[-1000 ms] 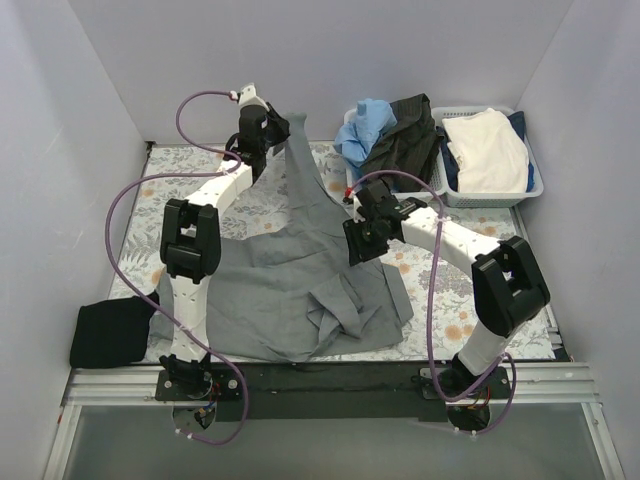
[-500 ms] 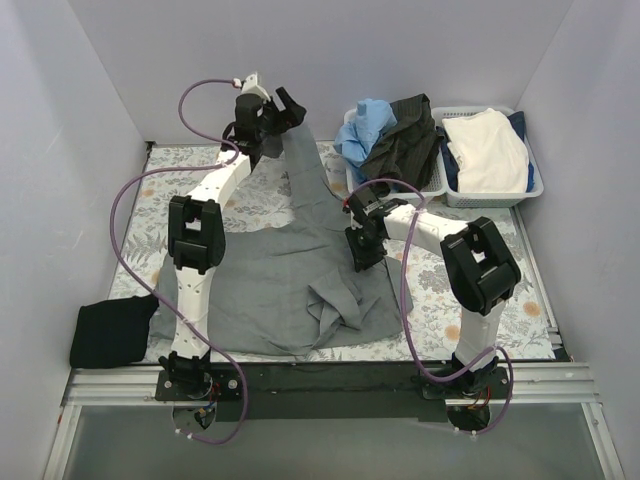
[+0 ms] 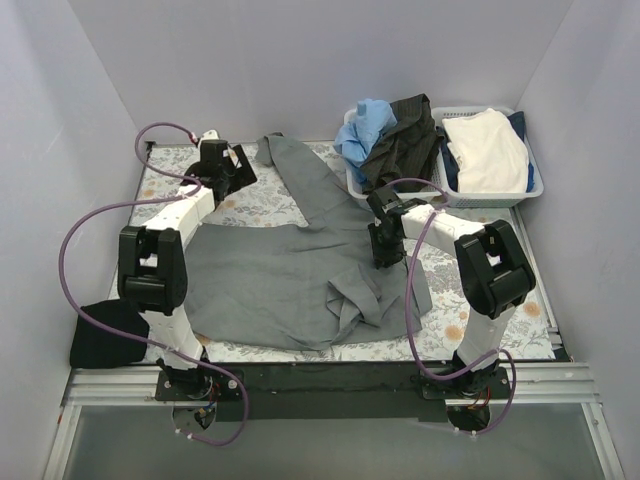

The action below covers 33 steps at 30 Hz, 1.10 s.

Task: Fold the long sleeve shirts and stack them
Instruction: Flatten the shirt out

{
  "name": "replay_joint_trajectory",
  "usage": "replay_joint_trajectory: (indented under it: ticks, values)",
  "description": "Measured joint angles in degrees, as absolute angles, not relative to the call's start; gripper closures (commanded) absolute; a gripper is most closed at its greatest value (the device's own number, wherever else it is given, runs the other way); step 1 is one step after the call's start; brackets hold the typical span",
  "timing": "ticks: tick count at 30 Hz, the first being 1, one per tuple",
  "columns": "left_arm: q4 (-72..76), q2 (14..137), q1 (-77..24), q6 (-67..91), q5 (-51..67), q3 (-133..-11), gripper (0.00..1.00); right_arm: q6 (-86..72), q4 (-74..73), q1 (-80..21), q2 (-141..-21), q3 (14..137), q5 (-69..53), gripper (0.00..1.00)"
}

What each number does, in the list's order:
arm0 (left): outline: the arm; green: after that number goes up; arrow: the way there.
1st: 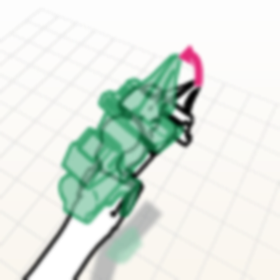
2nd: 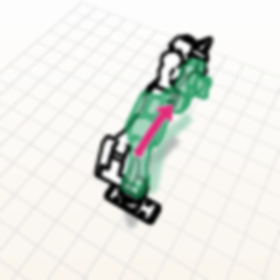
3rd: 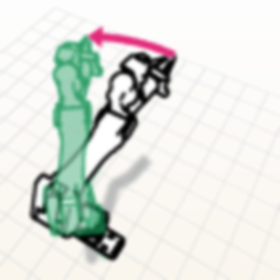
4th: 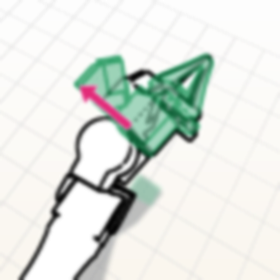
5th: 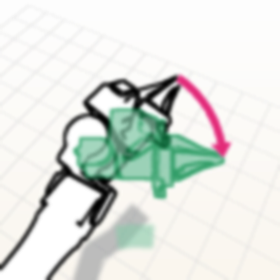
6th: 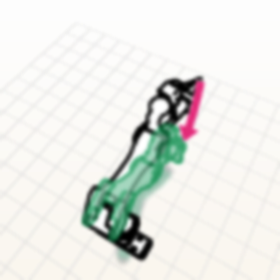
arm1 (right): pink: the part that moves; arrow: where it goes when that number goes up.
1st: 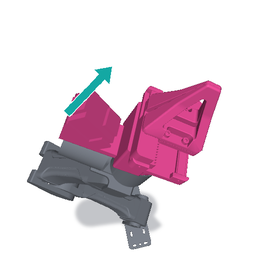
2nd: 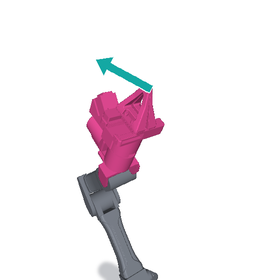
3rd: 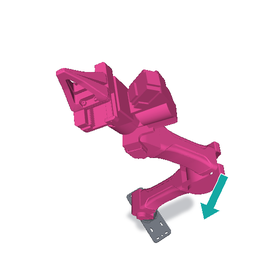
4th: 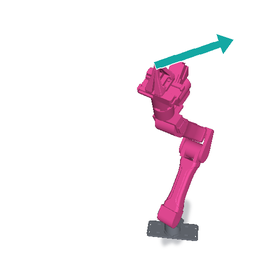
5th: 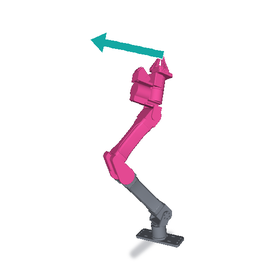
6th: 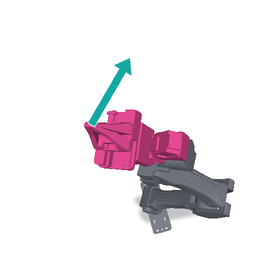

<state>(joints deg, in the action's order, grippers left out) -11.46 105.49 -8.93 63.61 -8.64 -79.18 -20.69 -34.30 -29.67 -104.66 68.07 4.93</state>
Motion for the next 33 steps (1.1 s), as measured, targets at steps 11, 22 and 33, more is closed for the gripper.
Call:
replay_joint_trajectory:
  ticks: [11, 22, 33]
  values:
    - [-21.04, 99.48, -8.32, 69.78, -7.84, -59.44, 0.14, -20.32, -32.47, -29.56, -100.49, 62.72, 4.54, 0.61]
    - [-20.73, 104.25, -6.79, 72.93, -8.97, -64.69, 0.15, -17.58, -35.03, -28.23, -106.08, 70.19, 3.09, 0.59]
    - [-20.47, 113.1, -2.61, 71.77, -6.42, -76.86, 0.12, -13.28, -36.1, -25.3, -112.05, 86.72, 3.01, 0.48]
